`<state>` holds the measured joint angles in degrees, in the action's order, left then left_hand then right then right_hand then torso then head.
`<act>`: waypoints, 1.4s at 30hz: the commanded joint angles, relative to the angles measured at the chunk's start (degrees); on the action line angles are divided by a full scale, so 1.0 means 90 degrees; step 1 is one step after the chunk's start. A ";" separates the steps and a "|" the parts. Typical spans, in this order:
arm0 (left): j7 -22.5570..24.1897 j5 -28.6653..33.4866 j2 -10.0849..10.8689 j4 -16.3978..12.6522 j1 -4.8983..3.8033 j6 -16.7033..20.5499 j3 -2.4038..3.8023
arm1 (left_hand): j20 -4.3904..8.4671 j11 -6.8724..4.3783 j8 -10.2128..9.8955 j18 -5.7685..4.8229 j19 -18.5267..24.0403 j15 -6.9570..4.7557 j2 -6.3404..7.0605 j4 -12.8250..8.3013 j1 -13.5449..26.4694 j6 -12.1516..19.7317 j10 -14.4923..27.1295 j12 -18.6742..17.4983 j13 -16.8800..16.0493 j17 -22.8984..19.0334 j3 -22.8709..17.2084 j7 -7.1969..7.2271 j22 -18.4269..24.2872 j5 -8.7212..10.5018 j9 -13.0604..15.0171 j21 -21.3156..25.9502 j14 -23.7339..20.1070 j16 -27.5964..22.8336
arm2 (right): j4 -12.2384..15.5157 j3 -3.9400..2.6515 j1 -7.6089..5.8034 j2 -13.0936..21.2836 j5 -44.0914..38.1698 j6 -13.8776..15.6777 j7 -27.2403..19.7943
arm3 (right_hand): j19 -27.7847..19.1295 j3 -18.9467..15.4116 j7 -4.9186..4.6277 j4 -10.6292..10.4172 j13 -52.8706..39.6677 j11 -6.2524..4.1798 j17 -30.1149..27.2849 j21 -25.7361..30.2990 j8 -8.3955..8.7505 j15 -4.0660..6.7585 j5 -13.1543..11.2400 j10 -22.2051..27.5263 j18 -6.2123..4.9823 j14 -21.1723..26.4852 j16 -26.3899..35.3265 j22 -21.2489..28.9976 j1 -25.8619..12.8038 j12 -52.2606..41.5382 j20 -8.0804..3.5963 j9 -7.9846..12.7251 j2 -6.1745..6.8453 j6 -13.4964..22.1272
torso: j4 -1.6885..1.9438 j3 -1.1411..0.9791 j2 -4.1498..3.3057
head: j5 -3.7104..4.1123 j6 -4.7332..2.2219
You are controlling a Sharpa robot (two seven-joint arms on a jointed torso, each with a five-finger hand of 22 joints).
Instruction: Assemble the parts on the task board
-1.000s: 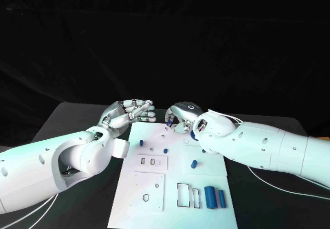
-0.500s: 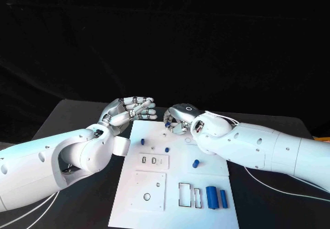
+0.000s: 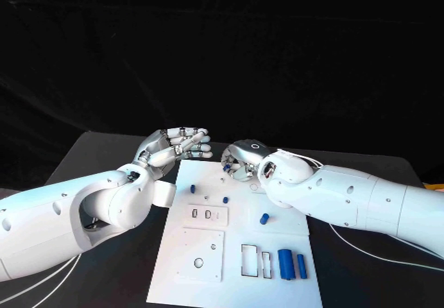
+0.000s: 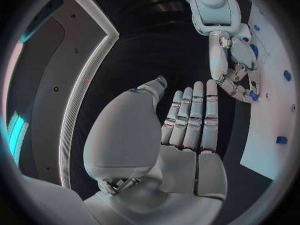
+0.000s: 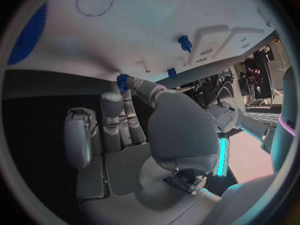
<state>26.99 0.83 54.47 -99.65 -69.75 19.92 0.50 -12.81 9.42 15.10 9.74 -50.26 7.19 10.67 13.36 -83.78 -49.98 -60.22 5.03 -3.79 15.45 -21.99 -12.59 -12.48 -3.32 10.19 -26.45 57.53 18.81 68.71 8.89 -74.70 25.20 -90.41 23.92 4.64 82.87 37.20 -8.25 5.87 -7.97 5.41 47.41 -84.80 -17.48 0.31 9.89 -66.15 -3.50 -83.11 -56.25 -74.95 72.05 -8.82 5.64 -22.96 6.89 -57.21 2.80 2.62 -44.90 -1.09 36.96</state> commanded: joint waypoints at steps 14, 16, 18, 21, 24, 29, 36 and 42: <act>0.0062 0.0013 -0.0010 -0.0015 -0.0024 -0.0084 0.0009 | -0.0011 0.0040 -0.0049 0.0056 0.0035 -0.0011 -0.0012 -0.0033 0.0050 0.0046 0.0006 -0.0034 0.0005 0.0017 -0.0024 -0.0029 -0.0009 0.0031 -0.0008 -0.0030 -0.0046 -0.0045 | -0.0122 0.0013 0.0006 -0.0078 -0.0040 -0.0298 0.0085 | -0.0247 0.0066 -0.0099 -0.0036 0.0059 0.0010 -0.0389 0.0166 0.0141 -0.0092 -0.0088 0.0266 0.0045 0.0179 0.0239 -0.0233 -0.0081 0.0162 0.0095 -0.0043 0.0112 0.0335 | -0.0001 0.0003 -0.0009 | -0.0005 -0.0024; 0.0062 0.0013 -0.0012 -0.0014 -0.0025 -0.0085 0.0009 | -0.0011 0.0040 -0.0049 0.0056 0.0035 -0.0011 -0.0012 -0.0033 0.0050 0.0046 0.0006 -0.0034 0.0005 0.0017 -0.0024 -0.0029 -0.0009 0.0031 -0.0008 -0.0030 -0.0046 -0.0045 | -0.0144 0.0014 0.0006 -0.0094 -0.0041 -0.0293 0.0086 | -0.0472 0.0045 -0.0168 -0.0078 0.0127 0.0092 -0.0677 0.0343 0.0320 -0.0162 -0.0096 0.0539 -0.0024 0.0297 0.0476 0.0061 -0.0180 0.0287 0.0155 -0.0010 0.0231 0.0603 | 0.0003 0.0005 -0.0007 | -0.0005 -0.0030; 0.0061 0.0013 -0.0010 -0.0012 -0.0026 -0.0084 0.0009 | -0.0011 0.0040 -0.0049 0.0056 0.0035 -0.0011 -0.0012 -0.0033 0.0050 0.0046 0.0006 -0.0034 0.0005 0.0017 -0.0024 -0.0029 -0.0009 0.0031 -0.0008 -0.0030 -0.0046 -0.0045 | -0.0160 0.0016 0.0006 -0.0105 -0.0042 -0.0287 0.0086 | -0.0733 0.0022 -0.0191 -0.0091 0.0191 0.0139 -0.0964 0.0562 0.0446 -0.0197 -0.0101 0.0789 -0.0108 0.0413 0.0724 0.0413 -0.0204 0.0377 0.0198 0.0014 0.0296 0.0783 | 0.0004 0.0006 -0.0008 | -0.0003 -0.0037; 0.0061 0.0013 -0.0006 -0.0008 -0.0028 -0.0082 0.0009 | -0.0011 0.0040 -0.0049 0.0056 0.0035 -0.0011 -0.0012 -0.0033 0.0050 0.0046 0.0006 -0.0034 0.0005 0.0017 -0.0024 -0.0029 -0.0009 0.0031 -0.0008 -0.0030 -0.0046 -0.0045 | -0.0173 0.0016 0.0005 -0.0107 -0.0042 -0.0274 0.0085 | -0.0923 -0.0024 -0.0185 -0.0093 0.0246 0.0150 -0.1037 0.0765 0.0611 -0.0207 -0.0098 0.0979 -0.0175 0.0436 0.0785 0.0698 -0.0197 0.0388 0.0222 0.0056 0.0358 0.1009 | -0.0001 0.0006 -0.0006 | -0.0009 -0.0035; 0.0062 0.0013 -0.0001 -0.0003 -0.0031 -0.0081 0.0009 | -0.0011 0.0040 -0.0049 0.0056 0.0035 -0.0011 -0.0012 -0.0033 0.0050 0.0046 0.0006 -0.0034 0.0005 0.0017 -0.0024 -0.0029 -0.0009 0.0031 -0.0008 -0.0030 -0.0046 -0.0045 | -0.0161 0.0017 0.0005 -0.0084 -0.0035 -0.0245 0.0084 | -0.0921 -0.0032 -0.0203 -0.0095 0.0251 0.0153 -0.1045 0.0771 0.0621 -0.0208 -0.0092 0.0993 -0.0175 0.0437 0.0791 0.0700 -0.0198 0.0385 0.0222 0.0058 0.0364 0.1017 | -0.0006 0.0003 -0.0007 | -0.0020 -0.0042; 0.0064 0.0014 0.0007 0.0009 -0.0034 -0.0079 0.0009 | -0.0011 0.0040 -0.0049 0.0056 0.0035 -0.0011 -0.0012 -0.0033 0.0050 0.0046 0.0006 -0.0034 0.0005 0.0017 -0.0024 -0.0029 -0.0009 0.0031 -0.0008 -0.0030 -0.0046 -0.0045 | -0.0066 0.0018 0.0005 0.0004 -0.0030 -0.0158 0.0081 | -0.0886 -0.0041 -0.0208 -0.0104 0.0254 0.0156 -0.1059 0.0761 0.0600 -0.0209 -0.0062 0.0983 -0.0165 0.0428 0.0794 0.0666 -0.0194 0.0353 0.0224 0.0044 0.0356 0.0958 | -0.0020 -0.0002 0.0003 | -0.0030 -0.0051; 0.0071 0.0014 0.0032 0.0040 -0.0036 -0.0078 0.0009 | -0.0011 0.0040 -0.0049 0.0056 0.0035 -0.0011 -0.0012 -0.0033 0.0050 0.0046 0.0006 -0.0034 0.0005 0.0017 -0.0024 -0.0029 -0.0009 0.0031 -0.0008 -0.0030 -0.0046 -0.0045 | 0.0393 0.0011 -0.0016 0.0378 0.0059 0.0147 0.0066 | -0.0792 -0.0077 -0.0219 -0.0137 0.0251 0.0155 -0.1086 0.0722 0.0567 -0.0209 -0.0005 0.0901 -0.0142 0.0398 0.0786 0.0571 -0.0212 0.0247 0.0225 0.0021 0.0361 0.0838 | -0.0034 -0.0014 0.0022 | -0.0029 -0.0132; 0.0075 0.0034 0.0048 0.0100 -0.0036 -0.0080 0.0009 | -0.0014 0.0042 -0.0056 0.0057 0.0050 -0.0010 -0.0012 -0.0044 0.0052 0.0046 0.0003 -0.0048 0.0004 0.0029 -0.0029 -0.0029 -0.0012 0.0031 -0.0008 -0.0037 -0.0051 -0.0053 | 0.1082 -0.0038 -0.0103 0.1030 0.0494 0.0331 0.0062 | -0.0489 -0.0148 -0.0279 -0.0238 0.0203 0.0140 -0.0826 0.0500 0.0595 -0.0201 0.0007 0.0511 -0.0052 0.0258 0.0492 0.0180 -0.0315 -0.0014 0.0220 0.0018 0.0429 0.0764 | -0.0078 -0.0040 0.0078 | -0.0034 -0.0151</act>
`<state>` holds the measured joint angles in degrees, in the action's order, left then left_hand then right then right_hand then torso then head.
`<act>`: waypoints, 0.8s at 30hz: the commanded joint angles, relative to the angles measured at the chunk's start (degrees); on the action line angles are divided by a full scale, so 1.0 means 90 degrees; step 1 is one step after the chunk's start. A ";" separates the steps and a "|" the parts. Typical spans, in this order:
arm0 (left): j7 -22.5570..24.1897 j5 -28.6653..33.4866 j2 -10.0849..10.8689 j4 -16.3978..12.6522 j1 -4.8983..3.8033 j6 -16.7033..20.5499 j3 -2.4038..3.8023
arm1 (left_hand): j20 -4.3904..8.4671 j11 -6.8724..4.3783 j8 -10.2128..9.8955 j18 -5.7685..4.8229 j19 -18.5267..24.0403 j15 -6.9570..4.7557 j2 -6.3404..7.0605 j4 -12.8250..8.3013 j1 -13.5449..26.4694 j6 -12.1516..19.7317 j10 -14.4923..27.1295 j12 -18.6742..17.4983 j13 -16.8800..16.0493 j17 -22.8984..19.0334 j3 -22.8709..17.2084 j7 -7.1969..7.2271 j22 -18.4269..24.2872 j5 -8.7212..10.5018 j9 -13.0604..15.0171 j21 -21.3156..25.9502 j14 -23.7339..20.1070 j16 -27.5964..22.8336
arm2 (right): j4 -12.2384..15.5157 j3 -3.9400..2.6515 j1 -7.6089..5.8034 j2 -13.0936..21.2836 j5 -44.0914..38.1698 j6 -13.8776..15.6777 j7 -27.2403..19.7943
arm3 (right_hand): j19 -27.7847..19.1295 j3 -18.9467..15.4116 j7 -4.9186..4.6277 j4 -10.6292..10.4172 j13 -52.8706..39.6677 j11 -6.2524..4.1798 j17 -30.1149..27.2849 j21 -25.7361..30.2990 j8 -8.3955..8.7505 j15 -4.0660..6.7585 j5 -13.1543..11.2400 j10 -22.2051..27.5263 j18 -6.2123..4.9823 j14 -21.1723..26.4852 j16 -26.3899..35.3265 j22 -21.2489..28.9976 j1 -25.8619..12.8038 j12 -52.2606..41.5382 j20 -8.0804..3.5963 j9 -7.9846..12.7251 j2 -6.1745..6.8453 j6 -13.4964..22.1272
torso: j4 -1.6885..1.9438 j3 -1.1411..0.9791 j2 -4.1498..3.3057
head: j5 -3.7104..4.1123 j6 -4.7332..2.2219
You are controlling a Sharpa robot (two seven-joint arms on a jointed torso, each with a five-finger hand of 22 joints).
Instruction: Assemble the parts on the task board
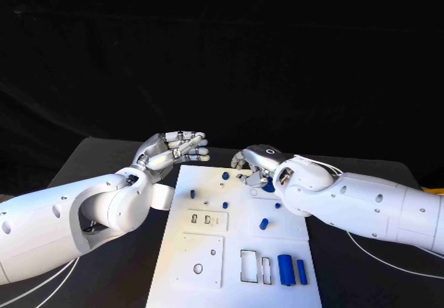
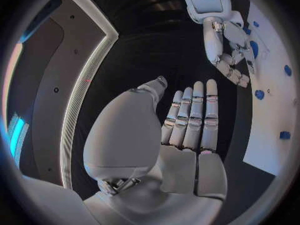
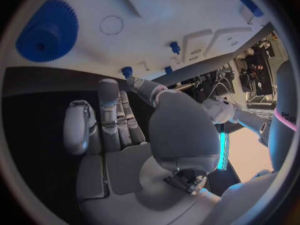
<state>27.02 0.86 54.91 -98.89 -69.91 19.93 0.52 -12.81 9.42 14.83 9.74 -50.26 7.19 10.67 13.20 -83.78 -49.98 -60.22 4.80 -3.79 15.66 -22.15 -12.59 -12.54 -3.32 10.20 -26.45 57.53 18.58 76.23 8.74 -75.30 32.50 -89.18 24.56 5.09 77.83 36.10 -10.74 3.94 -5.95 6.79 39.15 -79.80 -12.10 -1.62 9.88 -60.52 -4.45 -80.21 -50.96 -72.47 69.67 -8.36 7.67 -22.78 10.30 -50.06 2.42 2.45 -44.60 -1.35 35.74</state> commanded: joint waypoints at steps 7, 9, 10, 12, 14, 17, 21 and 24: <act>0.0077 0.0046 0.0009 0.0090 -0.0016 -0.0090 0.0004 | -0.0014 0.0042 -0.0025 0.0057 0.0050 -0.0010 -0.0012 -0.0027 0.0052 0.0046 0.0003 -0.0023 0.0004 0.0005 -0.0011 -0.0029 -0.0005 0.0031 -0.0008 -0.0037 -0.0051 -0.0027 | 0.1069 -0.0092 -0.0137 0.1246 0.1274 -0.0228 0.0177 | 0.0370 -0.0556 0.0123 -0.0198 -0.0488 -0.0234 0.0592 -0.0307 -0.0005 0.0176 0.0206 -0.1109 0.0147 -0.0222 -0.0651 -0.0533 -0.0200 -0.0817 -0.0137 -0.0057 0.0326 0.0063 | -0.0120 -0.0045 0.0142 | 0.0004 -0.0003; 0.0078 0.0050 0.0003 0.0106 -0.0016 -0.0095 0.0004 | -0.0014 0.0042 -0.0025 0.0057 0.0050 -0.0010 -0.0012 -0.0027 0.0052 0.0046 0.0003 -0.0023 0.0004 0.0005 -0.0011 -0.0029 -0.0005 0.0031 -0.0008 -0.0037 -0.0051 -0.0027 | 0.1172 -0.0098 -0.0149 0.1465 0.1506 -0.0453 0.0238 | 0.0481 -0.0857 0.0222 -0.0252 -0.1101 -0.0324 0.1077 -0.0401 -0.0113 0.0283 0.0271 -0.1050 0.0186 -0.0353 -0.1122 -0.0701 -0.0094 -0.1452 -0.0241 -0.0150 0.0280 0.0142 | -0.0142 -0.0054 0.0166 | 0.0007 -0.0003; 0.0077 0.0051 0.0000 0.0112 -0.0015 -0.0098 0.0003 | -0.0015 0.0041 -0.0028 0.0057 0.0058 -0.0009 -0.0011 -0.0033 0.0052 0.0045 0.0000 -0.0029 0.0003 0.0011 -0.0013 -0.0025 -0.0007 0.0032 -0.0008 -0.0041 -0.0053 -0.0031 | 0.1200 -0.0100 -0.0153 0.1552 0.1597 -0.0553 0.0269 | 0.0526 -0.1021 0.0196 -0.0290 -0.1568 -0.0339 0.1345 -0.0438 -0.0172 0.0303 0.0256 -0.0873 0.0206 -0.0382 -0.1365 -0.0776 -0.0055 -0.1908 -0.0219 -0.0202 0.0302 0.0234 | -0.0154 -0.0057 0.0175 | 0.0005 0.0003; 0.0077 0.0053 -0.0006 0.0122 -0.0015 -0.0104 0.0003 | -0.0015 0.0041 -0.0028 0.0057 0.0058 -0.0009 -0.0011 -0.0033 0.0052 0.0045 0.0000 -0.0029 0.0003 0.0011 -0.0013 -0.0025 -0.0007 0.0032 -0.0008 -0.0041 -0.0053 -0.0031 | 0.1220 -0.0101 -0.0155 0.1678 0.1726 -0.0710 0.0330 | 0.0619 -0.1178 0.0217 -0.0398 -0.2311 -0.0343 0.2011 -0.0512 -0.0269 0.0265 0.0255 -0.0696 0.0232 -0.0486 -0.1909 -0.0919 -0.0033 -0.2675 -0.0242 -0.0268 0.0270 0.0341 | -0.0179 -0.0076 0.0185 | 0.0002 0.0006; 0.0076 0.0054 -0.0012 0.0128 -0.0014 -0.0110 0.0002 | -0.0015 0.0041 -0.0028 0.0057 0.0058 -0.0009 -0.0011 -0.0033 0.0052 0.0045 0.0000 -0.0029 0.0003 0.0011 -0.0013 -0.0025 -0.0007 0.0032 -0.0008 -0.0041 -0.0053 -0.0031 | 0.1209 -0.0099 -0.0151 0.1739 0.1791 -0.0796 0.0374 | 0.0713 -0.1281 0.0211 -0.0498 -0.3122 -0.0333 0.2670 -0.0588 -0.0383 0.0261 0.0265 -0.0375 0.0264 -0.0574 -0.2436 -0.1059 0.0018 -0.3518 -0.0234 -0.0332 0.0228 0.0438 | -0.0197 -0.0089 0.0194 | -0.0005 0.0015; 0.0075 0.0055 -0.0026 0.0140 -0.0013 -0.0120 0.0002 | -0.0015 0.0041 -0.0028 0.0057 0.0058 -0.0009 -0.0011 -0.0033 0.0052 0.0045 0.0000 -0.0029 0.0003 0.0011 -0.0013 -0.0025 -0.0007 0.0032 -0.0008 -0.0041 -0.0053 -0.0031 | 0.1135 -0.0091 -0.0134 0.1769 0.1860 -0.0895 0.0425 | 0.0797 -0.1352 0.0192 -0.0607 -0.4352 -0.0315 0.3213 -0.0655 -0.0491 0.0227 0.0272 -0.0472 0.0291 -0.0649 -0.2852 -0.1184 0.0055 -0.4690 -0.0212 -0.0380 0.0231 0.0551 | -0.0222 -0.0107 0.0205 | -0.0016 0.0021; 0.0074 0.0055 -0.0042 0.0154 -0.0012 -0.0130 0.0001 | -0.0015 0.0041 -0.0028 0.0057 0.0058 -0.0009 -0.0011 -0.0033 0.0052 0.0045 0.0000 -0.0029 0.0003 0.0011 -0.0013 -0.0025 -0.0007 0.0032 -0.0008 -0.0041 -0.0053 -0.0031 | 0.1019 -0.0080 -0.0104 0.1707 0.1897 -0.0977 0.0461 | 0.0843 -0.1380 0.0175 -0.0669 -0.5016 -0.0296 0.3521 -0.0691 -0.0546 0.0211 0.0282 -0.0641 0.0307 -0.0693 -0.3074 -0.1253 0.0082 -0.5295 -0.0194 -0.0399 0.0230 0.0628 | -0.0216 -0.0120 0.0202 | -0.0025 0.0031; 0.0073 0.0055 -0.0049 0.0167 -0.0011 -0.0132 0.0001 | -0.0015 0.0041 -0.0028 0.0057 0.0058 -0.0009 -0.0011 -0.0033 0.0052 0.0045 0.0000 -0.0029 0.0003 0.0011 -0.0013 -0.0025 -0.0007 0.0032 -0.0008 -0.0041 -0.0053 -0.0031 | 0.0943 -0.0075 -0.0079 0.1641 0.1908 -0.0994 0.0474 | 0.0867 -0.1384 0.0171 -0.0686 -0.5133 -0.0292 0.3586 -0.0711 -0.0562 0.0206 0.0284 -0.0667 0.0316 -0.0703 -0.3122 -0.1287 0.0088 -0.5402 -0.0190 -0.0403 0.0225 0.0643 | -0.0195 -0.0106 0.0192 | -0.0031 -0.0033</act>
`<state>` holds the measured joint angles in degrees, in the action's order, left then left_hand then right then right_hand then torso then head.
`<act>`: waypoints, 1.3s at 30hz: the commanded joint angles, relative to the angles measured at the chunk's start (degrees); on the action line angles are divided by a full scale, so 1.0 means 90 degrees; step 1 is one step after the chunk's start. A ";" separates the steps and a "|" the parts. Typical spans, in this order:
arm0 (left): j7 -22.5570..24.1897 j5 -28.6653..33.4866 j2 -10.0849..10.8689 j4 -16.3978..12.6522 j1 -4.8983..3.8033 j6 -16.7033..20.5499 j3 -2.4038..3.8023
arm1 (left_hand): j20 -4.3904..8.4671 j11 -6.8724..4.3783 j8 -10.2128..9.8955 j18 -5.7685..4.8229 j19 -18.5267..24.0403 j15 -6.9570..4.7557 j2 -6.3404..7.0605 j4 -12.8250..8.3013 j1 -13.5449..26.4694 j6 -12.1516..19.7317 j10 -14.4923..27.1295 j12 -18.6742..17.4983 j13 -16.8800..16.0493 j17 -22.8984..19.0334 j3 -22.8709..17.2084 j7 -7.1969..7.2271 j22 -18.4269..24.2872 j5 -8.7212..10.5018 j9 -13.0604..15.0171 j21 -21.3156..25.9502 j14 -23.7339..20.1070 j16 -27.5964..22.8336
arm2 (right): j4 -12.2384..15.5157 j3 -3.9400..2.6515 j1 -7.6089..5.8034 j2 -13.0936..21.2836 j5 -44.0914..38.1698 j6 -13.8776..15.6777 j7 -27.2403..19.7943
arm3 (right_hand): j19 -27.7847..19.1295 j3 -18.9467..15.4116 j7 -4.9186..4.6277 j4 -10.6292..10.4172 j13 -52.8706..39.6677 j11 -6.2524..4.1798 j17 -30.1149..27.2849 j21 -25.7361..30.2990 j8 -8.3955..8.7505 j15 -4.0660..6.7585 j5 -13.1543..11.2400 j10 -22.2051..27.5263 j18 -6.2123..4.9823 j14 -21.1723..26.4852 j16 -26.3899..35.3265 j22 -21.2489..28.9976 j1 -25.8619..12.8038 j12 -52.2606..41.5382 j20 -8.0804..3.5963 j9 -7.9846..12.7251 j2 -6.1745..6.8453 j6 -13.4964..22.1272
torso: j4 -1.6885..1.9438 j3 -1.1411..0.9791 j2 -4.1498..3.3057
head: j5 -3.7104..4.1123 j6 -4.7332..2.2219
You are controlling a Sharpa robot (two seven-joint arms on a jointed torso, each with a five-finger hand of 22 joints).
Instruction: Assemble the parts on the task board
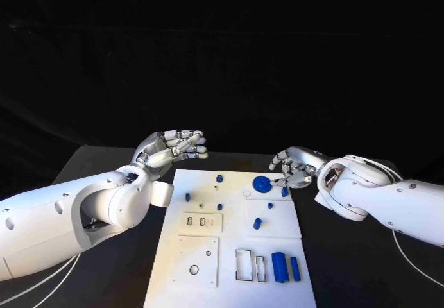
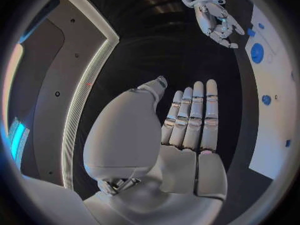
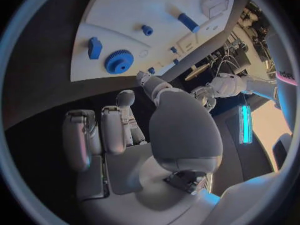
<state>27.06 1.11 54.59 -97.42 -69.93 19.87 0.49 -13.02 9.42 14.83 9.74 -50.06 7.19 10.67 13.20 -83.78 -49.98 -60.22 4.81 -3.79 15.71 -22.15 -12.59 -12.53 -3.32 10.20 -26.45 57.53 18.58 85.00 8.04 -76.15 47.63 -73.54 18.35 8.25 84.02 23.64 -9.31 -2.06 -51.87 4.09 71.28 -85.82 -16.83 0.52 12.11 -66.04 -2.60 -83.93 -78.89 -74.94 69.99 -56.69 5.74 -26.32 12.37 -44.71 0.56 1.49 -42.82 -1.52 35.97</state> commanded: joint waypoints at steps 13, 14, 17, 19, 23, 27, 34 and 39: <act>0.0073 0.0027 -0.0020 0.0012 -0.0008 -0.0125 0.0003 | 0.0008 0.0041 -0.0028 0.0058 0.0035 -0.0009 -0.0011 -0.0033 0.0052 0.0045 0.0000 -0.0029 0.0003 0.0006 -0.0013 -0.0025 -0.0008 0.0032 -0.0008 -0.0041 -0.0053 -0.0031 | -0.0296 0.0021 0.0121 -0.0284 0.0157 -0.0458 0.0163 | 0.0214 -0.0003 0.0000 -0.0058 -0.0198 0.0021 0.0189 -0.0071 -0.0055 -0.0044 0.0046 -0.0064 0.0123 -0.0318 -0.0140 -0.1063 0.0058 -0.0175 0.0034 -0.0013 -0.0014 0.0099 | 0.0020 -0.0018 -0.0045 | -0.0039 -0.0131; 0.0074 0.0027 -0.0022 0.0010 -0.0008 -0.0126 0.0003 | 0.0008 0.0041 -0.0028 0.0058 0.0035 -0.0009 -0.0011 -0.0033 0.0052 0.0045 0.0000 -0.0029 0.0003 0.0006 -0.0013 -0.0025 -0.0008 0.0032 -0.0008 -0.0041 -0.0053 -0.0031 | -0.0312 0.0023 0.0130 -0.0304 0.0149 -0.0470 0.0167 | 0.0214 -0.0003 0.0000 -0.0058 -0.0198 0.0021 0.0189 -0.0071 -0.0055 -0.0044 0.0046 -0.0064 0.0123 -0.0318 -0.0140 -0.1063 0.0058 -0.0175 0.0034 -0.0013 -0.0014 0.0099 | 0.0018 -0.0018 -0.0047 | -0.0028 -0.0092; 0.0074 0.0027 -0.0023 0.0006 -0.0008 -0.0129 0.0004 | 0.0008 0.0041 -0.0028 0.0058 0.0035 -0.0009 -0.0011 -0.0033 0.0052 0.0045 0.0000 -0.0029 0.0003 0.0006 -0.0013 -0.0025 -0.0008 0.0032 -0.0008 -0.0041 -0.0053 -0.0031 | -0.0349 0.0030 0.0150 -0.0353 0.0122 -0.0491 0.0179 | 0.0225 -0.0003 -0.0004 -0.0068 -0.0278 0.0025 0.0247 -0.0081 -0.0062 -0.0049 0.0047 -0.0092 0.0127 -0.0328 -0.0179 -0.1080 0.0061 -0.0246 0.0038 -0.0014 -0.0019 0.0111 | 0.0027 -0.0019 -0.0048 | 0.0005 -0.0039; 0.0074 0.0027 -0.0022 0.0005 -0.0008 -0.0130 0.0004 | 0.0008 0.0041 -0.0028 0.0058 0.0035 -0.0009 -0.0011 -0.0033 0.0052 0.0045 0.0000 -0.0029 0.0003 0.0006 -0.0013 -0.0025 -0.0008 0.0032 -0.0008 -0.0041 -0.0053 -0.0031 | -0.0375 0.0033 0.0160 -0.0381 0.0101 -0.0503 0.0188 | 0.0225 -0.0003 -0.0004 -0.0068 -0.0278 0.0025 0.0247 -0.0081 -0.0062 -0.0049 0.0047 -0.0092 0.0127 -0.0328 -0.0179 -0.1080 0.0061 -0.0246 0.0038 -0.0014 -0.0019 0.0111 | 0.0033 -0.0023 -0.0050 | 0.0013 -0.0038; 0.0074 0.0027 -0.0020 0.0008 -0.0009 -0.0128 0.0004 | 0.0008 0.0041 -0.0028 0.0058 0.0035 -0.0009 -0.0011 -0.0033 0.0052 0.0045 0.0000 -0.0029 0.0003 0.0006 -0.0013 -0.0025 -0.0008 0.0032 -0.0008 -0.0041 -0.0053 -0.0031 | -0.0432 0.0037 0.0172 -0.0430 0.0075 -0.0512 0.0207 | 0.0233 0.0003 -0.0007 -0.0076 -0.0302 0.0028 0.0271 -0.0088 -0.0069 -0.0052 0.0049 -0.0085 0.0130 -0.0331 -0.0198 -0.1091 0.0071 -0.0268 0.0041 -0.0016 -0.0030 0.0120 | 0.0036 -0.0019 -0.0042 | 0.0021 -0.0024; 0.0074 0.0027 -0.0017 0.0004 -0.0009 -0.0130 0.0004 | 0.0008 0.0041 -0.0028 0.0058 0.0035 -0.0009 -0.0011 -0.0033 0.0052 0.0045 0.0000 -0.0029 0.0003 0.0006 -0.0013 -0.0025 -0.0008 0.0032 -0.0008 -0.0041 -0.0053 -0.0031 | -0.0524 0.0040 0.0179 -0.0506 -0.0012 -0.0392 0.0260 | 0.0235 0.0032 -0.0011 -0.0086 -0.0345 0.0031 0.0293 -0.0090 -0.0083 -0.0056 0.0054 -0.0079 0.0130 -0.0333 -0.0216 -0.1095 0.0093 -0.0304 0.0046 -0.0019 -0.0066 0.0127 | 0.0026 -0.0021 -0.0051 | 0.0002 -0.0025; 0.0073 0.0027 -0.0019 0.0007 -0.0009 -0.0137 0.0004 | 0.0004 0.0039 -0.0038 0.0059 0.0055 -0.0009 -0.0009 -0.0050 0.0054 0.0046 -0.0006 -0.0048 0.0002 0.0024 -0.0019 -0.0022 -0.0013 0.0031 -0.0008 -0.0051 -0.0057 -0.0041 | -0.0626 0.0040 0.0182 -0.0586 -0.0101 -0.0216 0.0305 | 0.0265 0.0055 -0.0013 -0.0092 -0.0410 0.0033 0.0347 -0.0116 -0.0095 -0.0058 0.0067 -0.0101 0.0141 -0.0341 -0.0251 -0.1137 0.0107 -0.0359 0.0048 -0.0022 -0.0085 0.0126 | 0.0041 -0.0017 -0.0048 | -0.0005 -0.0026; 0.0071 0.0027 -0.0013 0.0008 -0.0009 -0.0138 0.0004 | 0.0004 0.0039 -0.0038 0.0059 0.0055 -0.0009 -0.0009 -0.0050 0.0054 0.0046 -0.0006 -0.0048 0.0002 0.0024 -0.0019 -0.0022 -0.0013 0.0031 -0.0008 -0.0051 -0.0057 -0.0041 | -0.0697 0.0040 0.0182 -0.0646 -0.0158 -0.0179 0.0319 | 0.0272 0.0063 -0.0014 -0.0096 -0.0415 0.0034 0.0359 -0.0122 -0.0100 -0.0059 0.0072 -0.0096 0.0144 -0.0344 -0.0260 -0.1147 0.0110 -0.0363 0.0050 -0.0022 -0.0092 0.0126 | 0.0035 -0.0019 -0.0059 | -0.0020 -0.0018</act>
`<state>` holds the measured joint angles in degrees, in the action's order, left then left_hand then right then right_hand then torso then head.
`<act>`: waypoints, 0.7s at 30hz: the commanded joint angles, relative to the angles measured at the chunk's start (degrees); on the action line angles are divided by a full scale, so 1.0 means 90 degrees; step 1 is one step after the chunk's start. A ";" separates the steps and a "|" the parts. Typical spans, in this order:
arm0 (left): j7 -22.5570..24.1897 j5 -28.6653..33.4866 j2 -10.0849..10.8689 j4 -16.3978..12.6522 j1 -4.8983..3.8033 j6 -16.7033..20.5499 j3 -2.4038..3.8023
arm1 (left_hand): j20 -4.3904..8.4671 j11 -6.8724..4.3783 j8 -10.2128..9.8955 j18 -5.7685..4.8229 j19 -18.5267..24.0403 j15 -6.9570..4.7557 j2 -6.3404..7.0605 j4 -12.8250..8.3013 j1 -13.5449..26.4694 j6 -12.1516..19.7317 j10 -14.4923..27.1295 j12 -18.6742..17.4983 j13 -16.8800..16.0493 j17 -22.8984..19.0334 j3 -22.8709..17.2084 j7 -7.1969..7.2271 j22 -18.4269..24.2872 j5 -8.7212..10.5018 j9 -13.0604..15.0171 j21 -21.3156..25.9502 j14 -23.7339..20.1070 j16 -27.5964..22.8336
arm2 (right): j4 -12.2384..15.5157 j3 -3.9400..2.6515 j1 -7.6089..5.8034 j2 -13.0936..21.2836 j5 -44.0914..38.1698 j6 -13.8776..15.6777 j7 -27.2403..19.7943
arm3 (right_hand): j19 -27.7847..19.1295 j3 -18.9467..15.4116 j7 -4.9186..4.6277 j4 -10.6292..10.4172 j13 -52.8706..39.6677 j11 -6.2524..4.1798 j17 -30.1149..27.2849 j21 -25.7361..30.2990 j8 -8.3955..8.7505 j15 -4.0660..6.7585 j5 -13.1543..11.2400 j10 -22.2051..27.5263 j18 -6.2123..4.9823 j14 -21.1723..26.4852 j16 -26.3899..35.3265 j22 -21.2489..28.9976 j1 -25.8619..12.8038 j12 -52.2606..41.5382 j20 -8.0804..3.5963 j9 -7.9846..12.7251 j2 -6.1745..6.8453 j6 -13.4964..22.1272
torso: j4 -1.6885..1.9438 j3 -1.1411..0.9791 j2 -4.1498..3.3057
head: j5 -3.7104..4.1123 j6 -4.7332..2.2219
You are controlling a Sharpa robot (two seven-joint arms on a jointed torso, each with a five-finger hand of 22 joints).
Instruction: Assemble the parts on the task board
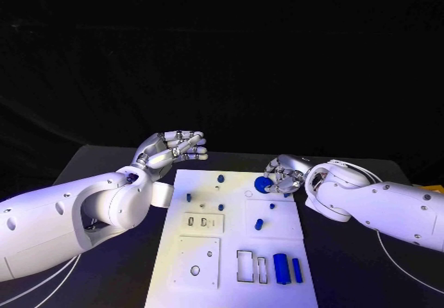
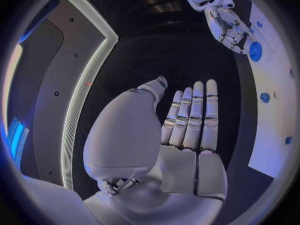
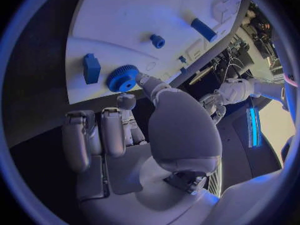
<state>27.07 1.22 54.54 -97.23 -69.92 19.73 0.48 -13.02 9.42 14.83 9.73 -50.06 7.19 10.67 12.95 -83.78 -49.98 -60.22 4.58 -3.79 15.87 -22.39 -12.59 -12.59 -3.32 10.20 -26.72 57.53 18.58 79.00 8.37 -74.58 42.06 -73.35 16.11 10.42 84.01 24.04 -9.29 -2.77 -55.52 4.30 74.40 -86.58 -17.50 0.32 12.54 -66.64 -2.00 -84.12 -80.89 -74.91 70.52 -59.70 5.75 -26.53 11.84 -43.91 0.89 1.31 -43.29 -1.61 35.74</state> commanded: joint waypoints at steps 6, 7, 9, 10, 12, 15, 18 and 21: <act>0.0065 0.0016 -0.0009 -0.0013 -0.0009 -0.0130 0.0005 | 0.0004 0.0039 -0.0038 0.0059 0.0055 -0.0009 -0.0009 -0.0023 0.0054 0.0046 -0.0006 -0.0023 0.0002 0.0006 0.0008 -0.0022 -0.0006 0.0032 -0.0008 -0.0021 -0.0057 -0.0041 | -0.0148 0.0004 0.0010 -0.0118 -0.0224 0.0041 0.0079 | 0.0280 0.0024 -0.0016 -0.0017 -0.0009 0.0011 0.0019 -0.0043 -0.0028 -0.0037 0.0027 -0.0025 0.0080 -0.0324 -0.0043 -0.1159 0.0055 -0.0028 0.0050 0.0000 -0.0037 0.0038 | -0.0006 -0.0003 -0.0001 | -0.0012 0.0037; 0.0064 0.0016 -0.0009 -0.0013 -0.0009 -0.0132 0.0005 | 0.0004 0.0039 -0.0038 0.0059 0.0055 -0.0009 -0.0009 -0.0023 0.0054 0.0046 -0.0006 -0.0023 0.0002 0.0006 0.0008 -0.0022 -0.0006 0.0032 -0.0008 -0.0021 -0.0057 -0.0041 | -0.0165 0.0004 0.0012 -0.0131 -0.0227 0.0030 0.0079 | 0.0280 0.0025 -0.0016 -0.0017 -0.0009 0.0011 0.0018 -0.0043 -0.0028 -0.0037 0.0027 -0.0024 0.0080 -0.0323 -0.0042 -0.1159 0.0055 -0.0028 0.0050 0.0000 -0.0037 0.0038 | -0.0006 -0.0001 -0.0001 | -0.0013 0.0039; 0.0061 0.0016 -0.0008 -0.0014 -0.0009 -0.0136 0.0005 | 0.0004 0.0039 -0.0038 0.0059 0.0055 -0.0009 -0.0009 -0.0023 0.0054 0.0046 -0.0006 -0.0023 0.0002 0.0006 0.0008 -0.0022 -0.0006 0.0032 -0.0008 -0.0021 -0.0057 -0.0041 | -0.0209 0.0004 0.0019 -0.0162 -0.0233 0.0008 0.0078 | 0.0277 0.0031 -0.0017 -0.0016 -0.0006 0.0011 0.0014 -0.0041 -0.0030 -0.0038 0.0030 -0.0016 0.0078 -0.0322 -0.0041 -0.1155 0.0060 -0.0025 0.0051 0.0000 -0.0038 0.0040 | -0.0007 -0.0001 -0.0003 | -0.0020 0.0052; 0.0059 0.0016 -0.0007 -0.0014 -0.0010 -0.0138 0.0005 | 0.0004 0.0039 -0.0038 0.0059 0.0055 -0.0009 -0.0009 -0.0023 0.0054 0.0046 -0.0006 -0.0023 0.0002 0.0006 0.0008 -0.0022 -0.0006 0.0032 -0.0008 -0.0021 -0.0057 -0.0041 | -0.0234 0.0004 0.0024 -0.0179 -0.0235 -0.0003 0.0077 | 0.0277 0.0031 -0.0017 -0.0016 -0.0006 0.0011 0.0014 -0.0041 -0.0030 -0.0038 0.0030 -0.0016 0.0078 -0.0322 -0.0041 -0.1155 0.0060 -0.0025 0.0051 0.0000 -0.0038 0.0040 | -0.0007 -0.0001 -0.0003 | -0.0020 0.0052; 0.0056 0.0016 -0.0008 -0.0014 -0.0010 -0.0143 0.0006 | 0.0004 0.0039 -0.0038 0.0059 0.0055 -0.0009 -0.0009 -0.0023 0.0054 0.0046 -0.0006 -0.0023 0.0002 0.0006 0.0008 -0.0022 -0.0006 0.0032 -0.0008 -0.0021 -0.0057 -0.0041 | -0.0298 0.0005 0.0044 -0.0216 -0.0239 -0.0029 0.0075 | 0.0271 0.0033 -0.0017 -0.0016 0.0009 0.0012 0.0010 -0.0035 -0.0030 -0.0038 0.0031 -0.0002 0.0076 -0.0321 -0.0039 -0.1147 0.0062 -0.0010 0.0051 0.0000 -0.0039 0.0041 | -0.0005 -0.0004 -0.0002 | -0.0027 0.0057; 0.0053 0.0016 -0.0008 -0.0013 -0.0010 -0.0148 0.0006 | 0.0004 0.0039 -0.0038 0.0059 0.0055 -0.0009 -0.0009 -0.0023 0.0054 0.0046 -0.0006 -0.0023 0.0002 0.0006 0.0008 -0.0022 -0.0006 0.0032 -0.0008 -0.0021 -0.0057 -0.0041 | -0.0356 0.0005 0.0069 -0.0249 -0.0241 -0.0056 0.0073 | 0.0271 0.0033 -0.0017 -0.0016 0.0009 0.0012 0.0010 -0.0035 -0.0030 -0.0038 0.0031 -0.0002 0.0076 -0.0321 -0.0039 -0.1147 0.0062 -0.0010 0.0051 0.0000 -0.0039 0.0041 | -0.0005 -0.0007 0.0001 | -0.0033 0.0064; 0.0049 0.0016 -0.0005 -0.0012 -0.0010 -0.0152 0.0006 | 0.0004 0.0039 -0.0038 0.0059 0.0055 -0.0009 -0.0009 -0.0023 0.0054 0.0046 -0.0006 -0.0023 0.0002 0.0006 0.0008 -0.0022 -0.0006 0.0032 -0.0008 -0.0021 -0.0057 -0.0041 | -0.0408 0.0005 0.0087 -0.0279 -0.0242 -0.0068 0.0071 | 0.0269 0.0037 -0.0018 -0.0016 0.0024 0.0012 0.0014 -0.0034 -0.0031 -0.0038 0.0032 0.0014 0.0075 -0.0322 -0.0042 -0.1144 0.0064 0.0004 0.0051 0.0000 -0.0039 0.0044 | -0.0012 -0.0007 -0.0001 | -0.0039 0.0070; 0.0046 0.0016 -0.0004 -0.0013 -0.0010 -0.0159 0.0006 | 0.0004 0.0039 -0.0038 0.0059 0.0055 -0.0009 -0.0009 -0.0023 0.0054 0.0046 -0.0006 -0.0023 0.0002 0.0006 0.0008 -0.0022 -0.0006 0.0032 -0.0008 -0.0021 -0.0057 -0.0041 | -0.0474 0.0005 0.0103 -0.0318 -0.0242 -0.0084 0.0067 | 0.0269 0.0037 -0.0018 -0.0016 0.0024 0.0012 0.0014 -0.0034 -0.0031 -0.0038 0.0032 0.0014 0.0075 -0.0322 -0.0042 -0.1144 0.0064 0.0004 0.0051 0.0000 -0.0039 0.0044 | -0.0016 -0.0007 -0.0002 | -0.0042 0.0077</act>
<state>27.02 1.25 54.57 -97.22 -69.92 19.52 0.48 -13.02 9.41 14.83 9.73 -50.06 7.19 10.67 12.96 -83.78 -49.98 -60.22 4.59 -3.79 15.86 -22.39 -12.59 -12.58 -3.32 10.20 -26.72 57.53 18.58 75.05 8.26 -73.95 39.33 -74.65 16.40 10.76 84.01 24.04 -9.29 -2.77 -55.35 4.30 74.45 -86.58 -17.50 0.32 12.54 -66.64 -2.08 -84.12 -80.88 -74.91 70.74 -59.69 5.75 -26.63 11.61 -43.91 0.80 1.25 -43.30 -1.95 36.36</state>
